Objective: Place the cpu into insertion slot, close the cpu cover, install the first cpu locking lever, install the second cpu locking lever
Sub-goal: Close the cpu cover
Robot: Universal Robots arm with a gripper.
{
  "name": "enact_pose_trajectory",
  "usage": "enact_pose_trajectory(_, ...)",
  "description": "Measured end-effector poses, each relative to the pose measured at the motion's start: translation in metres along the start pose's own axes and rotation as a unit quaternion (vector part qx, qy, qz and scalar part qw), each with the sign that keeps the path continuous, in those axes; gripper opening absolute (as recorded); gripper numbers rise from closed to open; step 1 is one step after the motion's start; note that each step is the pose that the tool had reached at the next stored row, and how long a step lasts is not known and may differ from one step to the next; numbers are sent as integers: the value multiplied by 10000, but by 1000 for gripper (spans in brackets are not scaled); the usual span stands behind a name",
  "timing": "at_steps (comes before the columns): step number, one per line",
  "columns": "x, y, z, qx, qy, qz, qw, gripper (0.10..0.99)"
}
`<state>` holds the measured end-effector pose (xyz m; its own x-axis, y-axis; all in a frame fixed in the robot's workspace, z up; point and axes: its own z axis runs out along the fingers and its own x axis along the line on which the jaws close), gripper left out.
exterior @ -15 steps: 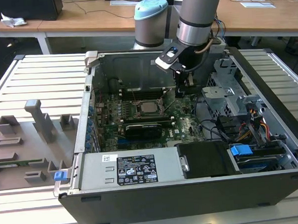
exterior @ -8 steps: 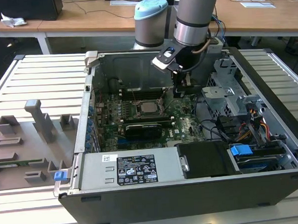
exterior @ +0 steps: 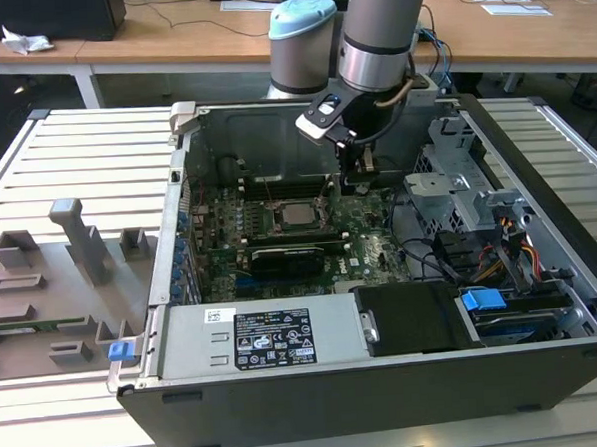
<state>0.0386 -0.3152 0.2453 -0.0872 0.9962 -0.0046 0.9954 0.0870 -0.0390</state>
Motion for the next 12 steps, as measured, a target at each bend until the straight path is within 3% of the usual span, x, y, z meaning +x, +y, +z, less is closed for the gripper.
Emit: enact_pose_trajectory(12, 15, -170, 7, 0, 0, 0, 10000, 106)
